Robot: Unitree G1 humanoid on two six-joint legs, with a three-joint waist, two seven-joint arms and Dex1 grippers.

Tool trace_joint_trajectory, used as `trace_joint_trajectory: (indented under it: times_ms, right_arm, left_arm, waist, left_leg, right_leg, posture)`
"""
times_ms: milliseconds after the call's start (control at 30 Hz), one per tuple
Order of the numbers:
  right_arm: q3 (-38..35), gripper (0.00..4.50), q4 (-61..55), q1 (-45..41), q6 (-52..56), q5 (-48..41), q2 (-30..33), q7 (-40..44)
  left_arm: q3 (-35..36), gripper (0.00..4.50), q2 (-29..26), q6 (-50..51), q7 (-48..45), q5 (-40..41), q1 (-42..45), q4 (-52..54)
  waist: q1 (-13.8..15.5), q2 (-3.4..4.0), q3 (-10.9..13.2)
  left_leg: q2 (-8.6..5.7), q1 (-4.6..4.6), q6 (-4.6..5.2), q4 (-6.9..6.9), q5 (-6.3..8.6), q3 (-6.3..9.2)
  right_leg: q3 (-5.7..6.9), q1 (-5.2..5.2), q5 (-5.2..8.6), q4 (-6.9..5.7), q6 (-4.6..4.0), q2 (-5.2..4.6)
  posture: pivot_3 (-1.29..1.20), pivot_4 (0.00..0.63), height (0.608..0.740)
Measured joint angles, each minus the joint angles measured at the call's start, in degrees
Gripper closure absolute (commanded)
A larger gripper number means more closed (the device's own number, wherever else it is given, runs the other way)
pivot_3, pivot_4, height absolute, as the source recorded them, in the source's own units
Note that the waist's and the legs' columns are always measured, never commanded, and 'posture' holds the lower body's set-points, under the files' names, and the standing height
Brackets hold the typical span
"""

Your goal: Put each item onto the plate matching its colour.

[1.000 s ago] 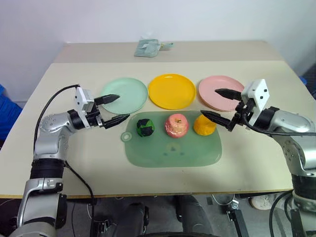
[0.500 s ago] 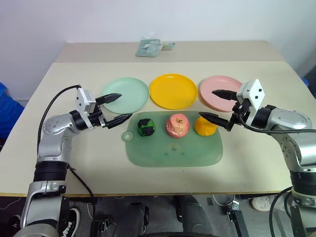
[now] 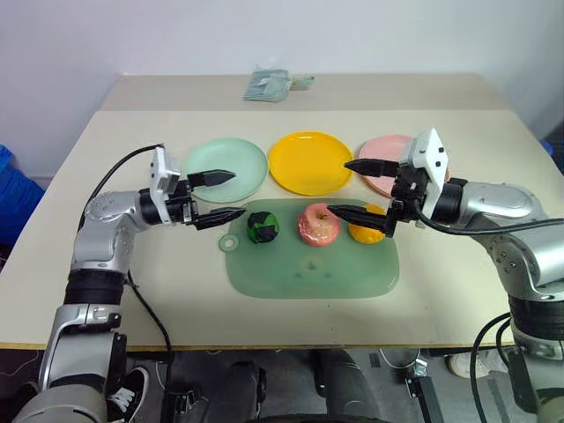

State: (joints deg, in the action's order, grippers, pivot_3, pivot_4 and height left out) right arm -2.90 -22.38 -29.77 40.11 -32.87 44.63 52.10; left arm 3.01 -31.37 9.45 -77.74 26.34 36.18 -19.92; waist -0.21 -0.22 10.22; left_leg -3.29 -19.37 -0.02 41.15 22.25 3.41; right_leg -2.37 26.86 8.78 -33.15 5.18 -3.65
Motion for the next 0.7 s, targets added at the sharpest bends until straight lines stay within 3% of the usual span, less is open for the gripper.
trace_joint_trajectory:
  times_ms: [233, 433, 700]
  right_arm:
    - [3.5, 0.01, -4.5, -2.2, 6.0, -1.6, 1.5, -0.5]
    - [6.2, 0.01, -4.9, -2.9, 6.2, 1.0, 2.7, -1.1]
    - [6.5, 0.01, -4.3, -2.9, 4.4, 2.7, 2.2, -1.6]
  left_arm:
    - [-5.3, 0.0, 3.2, -3.4, -2.2, -4.2, 1.7, -4.2]
    - [-8.2, 0.0, 2.6, -11.1, -3.2, -10.6, 3.2, -11.2]
    - [-8.9, 0.0, 6.0, -18.9, -3.2, -13.3, 5.1, -19.5]
  waist:
    - [-0.6, -0.01, 0.0]
    - [-0.4, -0.01, 0.0]
    - [-0.3, -0.01, 0.0]
  left_leg:
    - [0.03, 0.01, 0.02, -0.01, 0.01, -0.07]
    - [0.03, 0.02, 0.01, 0.0, 0.0, -0.05]
    - [0.0, -0.03, 0.02, 0.0, 0.01, -0.07]
  right_leg:
    - [-0.04, 0.04, 0.0, 0.0, 0.0, 0.03]
    - [-0.03, 0.04, 0.0, -0.02, 0.0, 0.03]
    - [-0.03, 0.03, 0.0, 0.02, 0.0, -0.01]
  posture:
    - [0.0, 0.15, 0.74]
    - [0.0, 0.15, 0.74]
    - [0.0, 0.15, 0.74]
